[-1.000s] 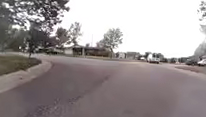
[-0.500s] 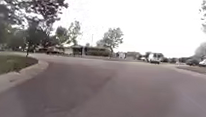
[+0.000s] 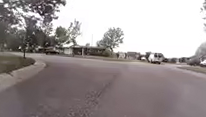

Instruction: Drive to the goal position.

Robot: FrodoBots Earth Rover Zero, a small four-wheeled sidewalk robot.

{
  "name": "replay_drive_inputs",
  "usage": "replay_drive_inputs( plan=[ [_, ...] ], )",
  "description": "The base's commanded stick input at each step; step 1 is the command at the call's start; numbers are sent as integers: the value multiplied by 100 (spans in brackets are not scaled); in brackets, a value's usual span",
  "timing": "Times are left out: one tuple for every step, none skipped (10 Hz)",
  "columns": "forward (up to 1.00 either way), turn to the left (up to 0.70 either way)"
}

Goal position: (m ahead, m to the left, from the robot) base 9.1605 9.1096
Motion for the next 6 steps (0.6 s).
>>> replay_drive_inputs(
  plan=[
    [70,0],
    [70,0],
    [70,0],
    [70,0],
    [70,0],
    [70,0]
  ],
)
